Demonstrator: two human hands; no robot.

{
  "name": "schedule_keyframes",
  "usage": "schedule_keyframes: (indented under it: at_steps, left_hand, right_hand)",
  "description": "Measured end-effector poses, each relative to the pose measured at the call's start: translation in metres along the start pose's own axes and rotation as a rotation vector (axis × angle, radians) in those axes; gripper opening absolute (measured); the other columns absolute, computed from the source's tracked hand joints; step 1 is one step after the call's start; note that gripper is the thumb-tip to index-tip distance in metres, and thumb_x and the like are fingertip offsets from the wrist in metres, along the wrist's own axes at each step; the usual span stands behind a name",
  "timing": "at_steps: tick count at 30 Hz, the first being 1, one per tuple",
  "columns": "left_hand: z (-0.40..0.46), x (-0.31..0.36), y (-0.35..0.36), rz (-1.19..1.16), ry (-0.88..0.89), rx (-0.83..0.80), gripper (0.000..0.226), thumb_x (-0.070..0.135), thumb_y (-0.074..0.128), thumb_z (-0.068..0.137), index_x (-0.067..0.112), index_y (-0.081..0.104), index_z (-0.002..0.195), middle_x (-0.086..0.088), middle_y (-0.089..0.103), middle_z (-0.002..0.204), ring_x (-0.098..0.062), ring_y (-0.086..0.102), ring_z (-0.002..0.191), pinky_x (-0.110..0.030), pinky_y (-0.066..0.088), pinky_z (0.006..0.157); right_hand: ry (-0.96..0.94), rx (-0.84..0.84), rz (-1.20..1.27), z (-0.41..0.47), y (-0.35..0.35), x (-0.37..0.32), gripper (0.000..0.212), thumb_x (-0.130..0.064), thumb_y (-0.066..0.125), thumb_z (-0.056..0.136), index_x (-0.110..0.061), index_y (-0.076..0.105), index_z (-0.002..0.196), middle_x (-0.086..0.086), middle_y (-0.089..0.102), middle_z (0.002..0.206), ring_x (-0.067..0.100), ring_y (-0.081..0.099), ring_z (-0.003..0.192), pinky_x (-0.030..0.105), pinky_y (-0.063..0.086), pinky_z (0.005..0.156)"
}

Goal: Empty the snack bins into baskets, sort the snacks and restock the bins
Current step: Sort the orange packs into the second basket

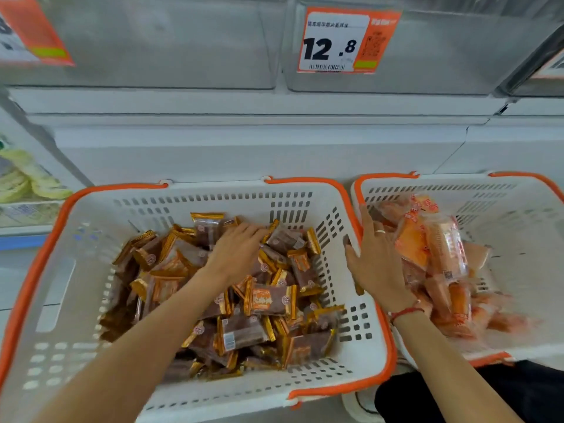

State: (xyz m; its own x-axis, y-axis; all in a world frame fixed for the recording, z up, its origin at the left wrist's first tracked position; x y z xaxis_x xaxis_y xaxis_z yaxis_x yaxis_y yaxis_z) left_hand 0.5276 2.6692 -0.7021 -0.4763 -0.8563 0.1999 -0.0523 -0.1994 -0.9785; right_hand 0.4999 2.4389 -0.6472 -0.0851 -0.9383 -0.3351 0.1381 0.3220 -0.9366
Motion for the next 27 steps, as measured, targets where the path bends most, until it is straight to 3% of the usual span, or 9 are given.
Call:
schedule_keyframes:
  at_steps: [5,8,13,16,17,19,22,25,27]
  left_hand:
    - [0.047,0.037,0.071,0.006,0.006,-0.407,0.087,0.056,0.052,0.092,0.017,0.007,0.155,-0.003,0.009,0.162,-0.022,0.004,0.149,-0.041,0.01,0.12]
    - [0.053,0.03,0.074,0.198,0.09,-0.463,0.106,0.07,0.061,0.076,0.022,0.009,0.155,-0.003,0.01,0.162,-0.026,0.007,0.148,-0.047,0.01,0.12]
    - [0.039,0.008,0.055,0.259,0.143,-0.349,0.067,0.03,0.07,0.085,0.021,0.038,0.143,-0.004,0.041,0.149,-0.025,0.033,0.138,-0.039,0.021,0.117]
    - [0.01,0.009,0.039,0.242,0.218,-0.21,0.066,0.014,0.082,0.073,0.019,0.045,0.127,-0.002,0.067,0.112,-0.021,0.064,0.097,-0.033,0.054,0.079]
    - [-0.002,0.009,0.033,0.267,0.255,-0.173,0.074,0.01,0.085,0.068,0.018,0.041,0.127,-0.001,0.068,0.102,-0.021,0.065,0.082,-0.032,0.055,0.063]
    - [-0.03,0.005,0.021,0.247,0.321,-0.153,0.091,0.002,0.083,0.068,0.02,0.031,0.14,-0.003,0.066,0.106,-0.022,0.063,0.077,-0.034,0.053,0.054]
    - [-0.084,-0.015,0.012,0.304,0.356,-0.257,0.102,0.018,0.08,0.075,0.037,0.016,0.152,-0.001,0.058,0.124,-0.021,0.06,0.094,-0.031,0.055,0.067]
    - [-0.136,-0.039,0.019,0.362,0.242,-0.715,0.098,0.024,0.061,0.088,0.052,-0.012,0.147,-0.003,0.024,0.155,-0.03,0.033,0.135,-0.045,0.042,0.103]
    - [-0.153,-0.046,0.02,0.283,0.126,-1.036,0.078,0.018,0.055,0.089,0.046,0.016,0.151,0.001,0.015,0.159,-0.03,0.019,0.144,-0.05,0.03,0.113]
  right_hand:
    - [-0.038,0.057,-0.031,-0.003,-0.003,-0.004,0.07,-0.032,0.051,0.097,-0.015,0.014,0.154,0.016,0.061,0.093,0.033,0.058,0.085,0.041,0.051,0.067]
    - [-0.023,0.06,-0.038,-0.001,-0.004,-0.003,0.071,-0.031,0.054,0.096,-0.015,0.016,0.154,0.016,0.061,0.093,0.032,0.059,0.083,0.04,0.051,0.063]
    - [-0.032,0.061,-0.04,0.0,-0.002,-0.003,0.071,-0.031,0.053,0.096,-0.015,0.015,0.153,0.015,0.061,0.095,0.031,0.059,0.082,0.042,0.052,0.062]
    - [-0.041,0.061,-0.045,0.0,-0.001,-0.003,0.07,-0.031,0.052,0.096,-0.016,0.015,0.153,0.015,0.061,0.101,0.03,0.06,0.08,0.038,0.051,0.058]
    - [-0.05,0.062,-0.05,0.001,-0.001,-0.003,0.07,-0.03,0.053,0.095,-0.015,0.016,0.153,0.015,0.06,0.1,0.031,0.06,0.079,0.037,0.049,0.056]
    - [-0.059,0.059,-0.054,0.001,0.001,-0.003,0.071,-0.028,0.053,0.095,-0.015,0.015,0.153,0.015,0.059,0.099,0.031,0.06,0.078,0.037,0.047,0.057]
    - [-0.059,0.054,-0.051,0.001,0.001,-0.002,0.073,-0.026,0.054,0.094,-0.014,0.014,0.154,0.016,0.058,0.102,0.033,0.059,0.08,0.037,0.047,0.059]
    - [-0.063,0.041,-0.047,0.003,0.002,-0.003,0.074,-0.027,0.056,0.093,-0.011,0.017,0.153,0.02,0.059,0.102,0.038,0.058,0.09,0.043,0.049,0.071]
    - [-0.054,0.052,-0.088,0.003,0.0,-0.003,0.075,-0.032,0.061,0.09,-0.008,0.024,0.151,0.023,0.059,0.114,0.041,0.053,0.108,0.048,0.044,0.09]
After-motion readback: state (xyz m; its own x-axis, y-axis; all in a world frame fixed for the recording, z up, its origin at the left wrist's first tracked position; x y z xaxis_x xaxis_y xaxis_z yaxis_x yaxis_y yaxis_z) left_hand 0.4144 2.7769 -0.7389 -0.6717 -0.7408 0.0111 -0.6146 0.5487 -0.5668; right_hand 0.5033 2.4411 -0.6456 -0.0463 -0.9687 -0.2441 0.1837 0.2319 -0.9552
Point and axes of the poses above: each hand's wrist, its own z-axis towards the middle knuckle, its own y-axis out of the palm, x = y × z, the point moved 10 cm from there along z, towards the middle knuckle
